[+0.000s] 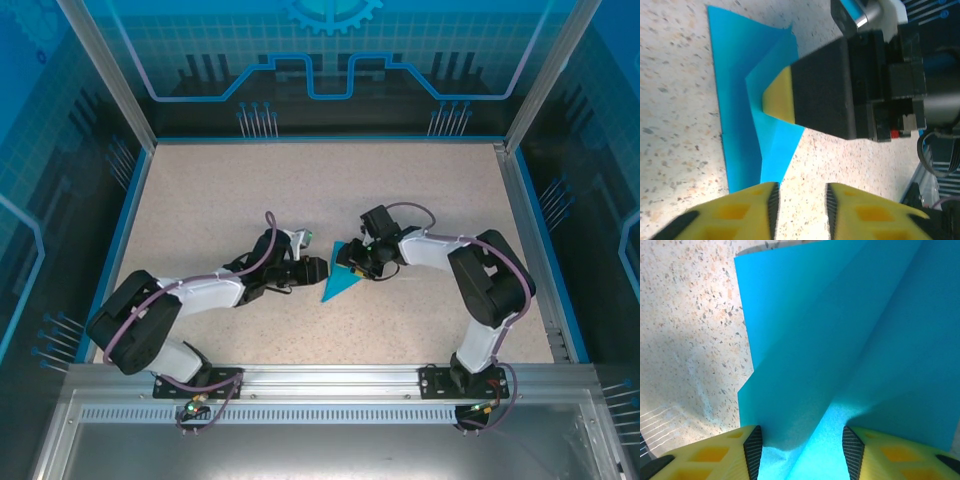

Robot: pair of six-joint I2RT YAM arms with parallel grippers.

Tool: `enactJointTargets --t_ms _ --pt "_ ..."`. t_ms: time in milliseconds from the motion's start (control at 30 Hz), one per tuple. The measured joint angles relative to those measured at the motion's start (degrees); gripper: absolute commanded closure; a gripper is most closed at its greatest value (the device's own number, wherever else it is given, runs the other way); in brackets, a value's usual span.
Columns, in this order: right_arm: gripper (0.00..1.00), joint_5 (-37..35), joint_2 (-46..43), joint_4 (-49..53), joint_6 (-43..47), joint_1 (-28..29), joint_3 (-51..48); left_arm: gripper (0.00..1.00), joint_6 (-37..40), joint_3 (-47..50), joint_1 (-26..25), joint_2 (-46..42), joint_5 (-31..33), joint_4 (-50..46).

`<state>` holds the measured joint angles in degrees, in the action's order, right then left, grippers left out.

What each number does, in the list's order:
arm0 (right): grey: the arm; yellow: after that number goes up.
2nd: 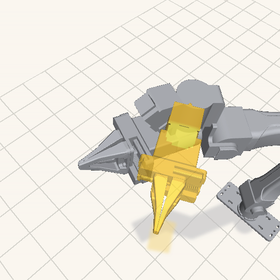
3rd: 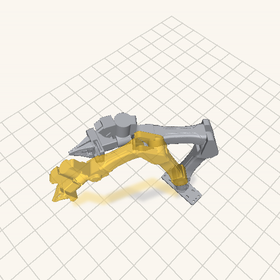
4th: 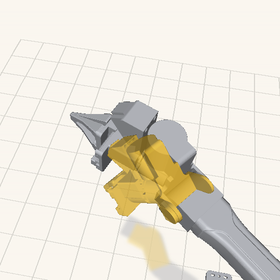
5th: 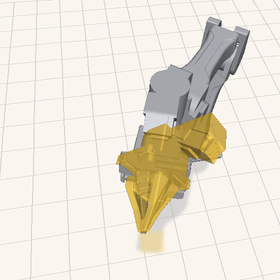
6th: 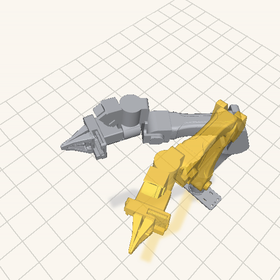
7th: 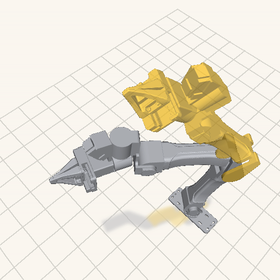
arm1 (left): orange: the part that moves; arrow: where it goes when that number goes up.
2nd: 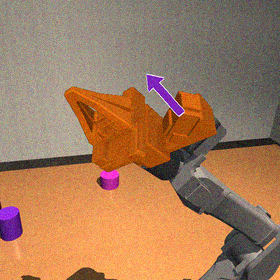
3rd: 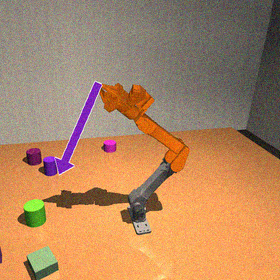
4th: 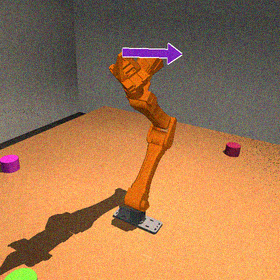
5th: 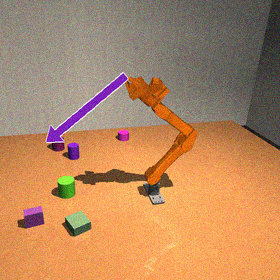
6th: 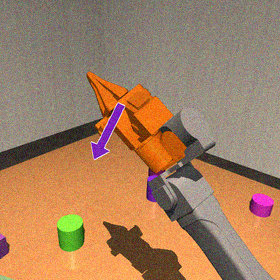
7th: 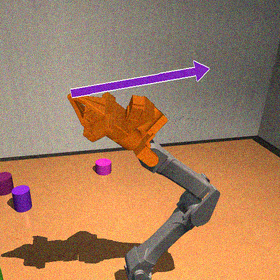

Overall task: Fold a paper plane with a square sheet of paper (pick it up from the middle)
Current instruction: Fourth fold the wing at the center of the table.

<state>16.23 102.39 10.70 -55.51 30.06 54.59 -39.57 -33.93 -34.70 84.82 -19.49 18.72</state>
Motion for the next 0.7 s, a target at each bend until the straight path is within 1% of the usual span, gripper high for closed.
enactJointTargets --t_ms 100,300,700 --pt "0.47 -0.6 0.8 2.2 0.1 0.3 1.7 0.79 -0.9 0.0 0.0 2.1 -2.4 0.9" --pt "0.43 -1.2 2.1 5.7 0.3 0.9 4.4 0.85 -1.0 -0.1 0.0 6.1 -5.9 3.3" --pt "0.41 -1.4 4.8 11.4 0.9 1.1 8.9 0.91 -1.0 -2.4 0.0 11.3 -6.3 5.3"
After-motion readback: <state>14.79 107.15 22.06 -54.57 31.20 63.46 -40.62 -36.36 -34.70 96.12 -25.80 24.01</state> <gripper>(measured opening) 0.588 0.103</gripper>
